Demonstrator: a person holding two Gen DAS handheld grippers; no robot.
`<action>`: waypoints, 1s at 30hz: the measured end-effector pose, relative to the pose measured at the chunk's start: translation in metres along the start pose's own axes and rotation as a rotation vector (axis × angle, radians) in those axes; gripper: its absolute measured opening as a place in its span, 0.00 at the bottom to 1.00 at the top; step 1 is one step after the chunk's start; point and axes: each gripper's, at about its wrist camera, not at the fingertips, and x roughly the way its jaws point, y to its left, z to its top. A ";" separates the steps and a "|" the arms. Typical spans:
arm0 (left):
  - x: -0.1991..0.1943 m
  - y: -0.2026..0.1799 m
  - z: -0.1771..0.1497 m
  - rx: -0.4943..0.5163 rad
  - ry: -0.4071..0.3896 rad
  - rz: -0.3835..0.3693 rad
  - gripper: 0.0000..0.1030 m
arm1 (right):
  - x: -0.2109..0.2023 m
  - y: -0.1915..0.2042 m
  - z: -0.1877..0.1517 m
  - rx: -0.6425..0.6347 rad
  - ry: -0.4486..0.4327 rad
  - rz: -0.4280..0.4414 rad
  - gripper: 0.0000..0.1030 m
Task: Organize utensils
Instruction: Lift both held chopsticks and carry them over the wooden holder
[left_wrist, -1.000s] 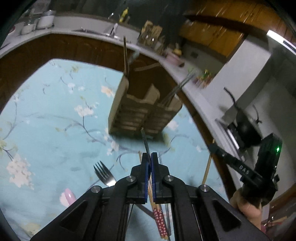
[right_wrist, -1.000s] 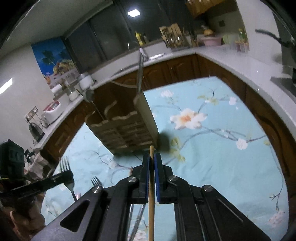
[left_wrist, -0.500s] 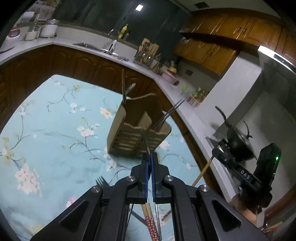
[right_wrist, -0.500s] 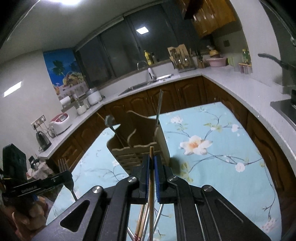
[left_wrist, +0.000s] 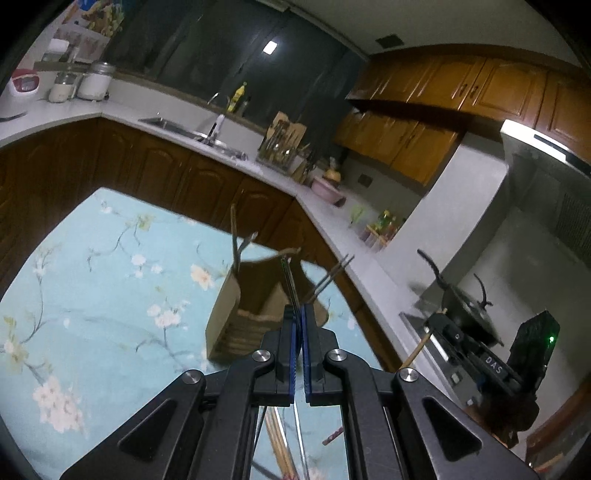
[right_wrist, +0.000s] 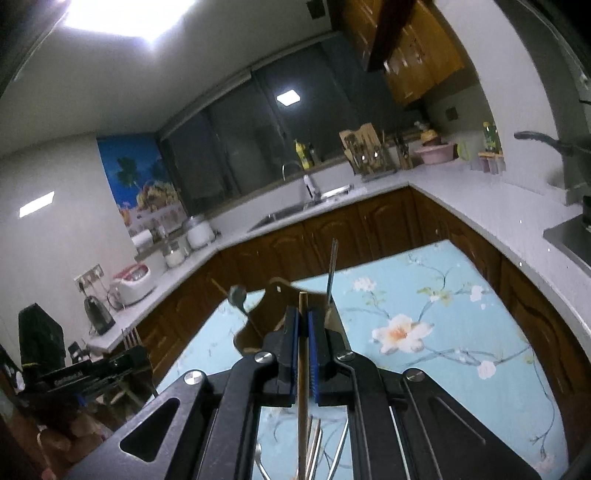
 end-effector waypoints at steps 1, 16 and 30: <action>0.002 0.001 0.004 0.002 -0.013 -0.004 0.00 | 0.000 0.000 0.002 -0.001 -0.008 0.002 0.05; 0.055 0.008 0.044 0.054 -0.165 -0.044 0.00 | 0.021 0.011 0.061 -0.033 -0.183 0.028 0.05; 0.144 0.042 0.043 0.053 -0.208 -0.036 0.00 | 0.064 0.006 0.078 -0.039 -0.244 0.020 0.05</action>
